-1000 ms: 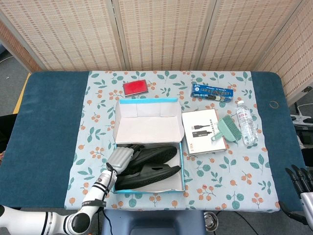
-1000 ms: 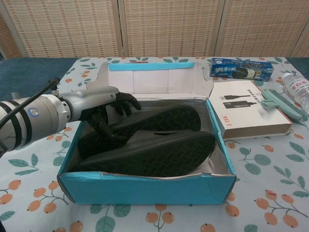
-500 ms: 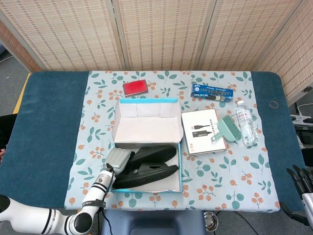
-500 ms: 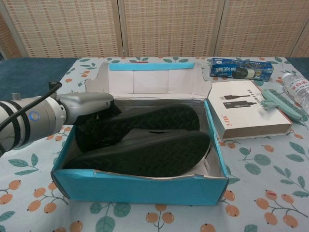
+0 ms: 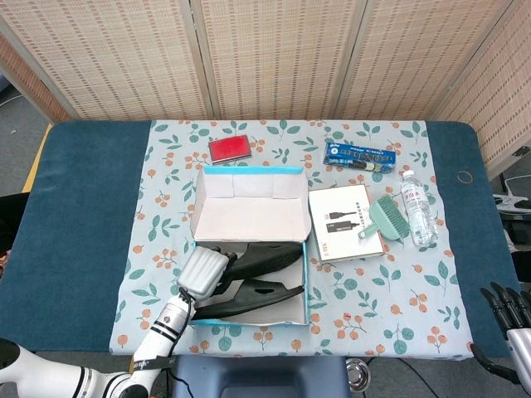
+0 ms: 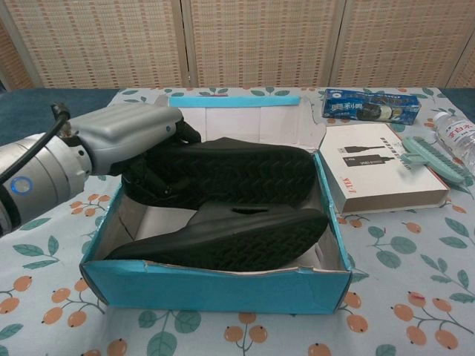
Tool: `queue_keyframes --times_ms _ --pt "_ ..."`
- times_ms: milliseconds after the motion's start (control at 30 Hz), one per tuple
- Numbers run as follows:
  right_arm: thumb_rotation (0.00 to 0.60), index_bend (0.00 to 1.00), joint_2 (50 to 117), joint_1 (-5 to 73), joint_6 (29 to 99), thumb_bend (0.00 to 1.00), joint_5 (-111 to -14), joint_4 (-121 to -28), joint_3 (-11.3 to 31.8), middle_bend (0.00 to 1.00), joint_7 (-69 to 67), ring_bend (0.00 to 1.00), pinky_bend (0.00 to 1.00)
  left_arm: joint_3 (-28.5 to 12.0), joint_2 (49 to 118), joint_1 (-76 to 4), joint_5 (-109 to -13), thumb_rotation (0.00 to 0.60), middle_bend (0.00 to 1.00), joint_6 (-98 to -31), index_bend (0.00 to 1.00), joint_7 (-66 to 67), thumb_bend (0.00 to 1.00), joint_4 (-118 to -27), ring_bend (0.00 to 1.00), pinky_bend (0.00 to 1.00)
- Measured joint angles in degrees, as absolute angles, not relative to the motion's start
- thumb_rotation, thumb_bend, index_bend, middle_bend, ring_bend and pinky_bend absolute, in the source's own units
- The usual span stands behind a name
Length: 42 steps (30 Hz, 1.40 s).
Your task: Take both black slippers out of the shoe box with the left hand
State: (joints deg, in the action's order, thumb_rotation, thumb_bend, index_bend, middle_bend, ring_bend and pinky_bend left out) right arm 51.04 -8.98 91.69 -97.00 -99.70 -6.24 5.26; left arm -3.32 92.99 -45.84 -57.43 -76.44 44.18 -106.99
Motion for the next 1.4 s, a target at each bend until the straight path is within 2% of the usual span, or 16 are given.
queue_keyframes --times_ms 167,267,500,733,933,1167,1267,1400 --pt "0.456 0.00 50.91 -8.94 91.63 0.22 -97.22 -99.62 -6.37 0.00 4.92 0.00 0.00 -1.46 92.21 -43.34 -65.89 0.600 0.67 -80.40 0.67 43.38 0.75 -106.64 0.50 0.63" --pt "0.456 0.00 50.98 -8.79 91.32 0.22 -97.24 -99.62 -6.39 0.00 5.17 0.00 0.00 -0.99 90.50 -41.53 -68.63 0.600 0.66 -82.34 0.66 42.60 0.72 -108.40 0.50 0.63" --pt "0.455 0.00 51.07 -8.48 90.59 0.22 -98.23 -99.74 -6.92 0.00 5.65 0.00 0.00 -0.81 84.10 -37.53 -72.62 0.600 0.63 -87.20 0.63 42.46 0.68 -113.19 0.50 0.62" --pt "0.456 0.00 50.61 -8.86 91.62 0.22 -100.45 -99.50 -7.91 0.00 4.64 0.00 0.00 -2.57 77.13 -31.46 -73.05 0.600 0.62 -94.10 0.61 39.51 0.66 -111.50 0.49 0.61" --pt "0.457 0.00 50.38 -9.34 92.91 0.22 -102.36 -99.43 -8.60 0.00 4.22 0.00 0.00 -4.08 73.64 -28.47 -70.27 0.600 0.56 -94.23 0.56 36.67 0.62 -101.18 0.45 0.57" --pt "0.456 0.00 50.41 -9.64 93.26 0.22 -104.16 -99.14 -9.44 0.00 4.22 0.00 0.00 -5.49 77.68 -26.41 -64.95 0.600 0.42 -89.06 0.44 31.71 0.57 -84.78 0.31 0.48" --pt "0.456 0.00 50.28 -9.72 93.51 0.22 -104.23 -99.09 -9.50 0.00 3.91 0.00 0.00 -6.03 82.11 -25.94 -64.37 0.600 0.33 -86.92 0.35 28.61 0.55 -77.67 0.24 0.43" --pt "0.456 0.00 50.06 -10.04 94.34 0.22 -104.39 -98.91 -9.57 0.00 3.28 0.00 0.00 -6.91 87.49 -25.67 -64.00 0.600 0.19 -84.06 0.14 24.58 0.50 -70.20 0.15 0.38"
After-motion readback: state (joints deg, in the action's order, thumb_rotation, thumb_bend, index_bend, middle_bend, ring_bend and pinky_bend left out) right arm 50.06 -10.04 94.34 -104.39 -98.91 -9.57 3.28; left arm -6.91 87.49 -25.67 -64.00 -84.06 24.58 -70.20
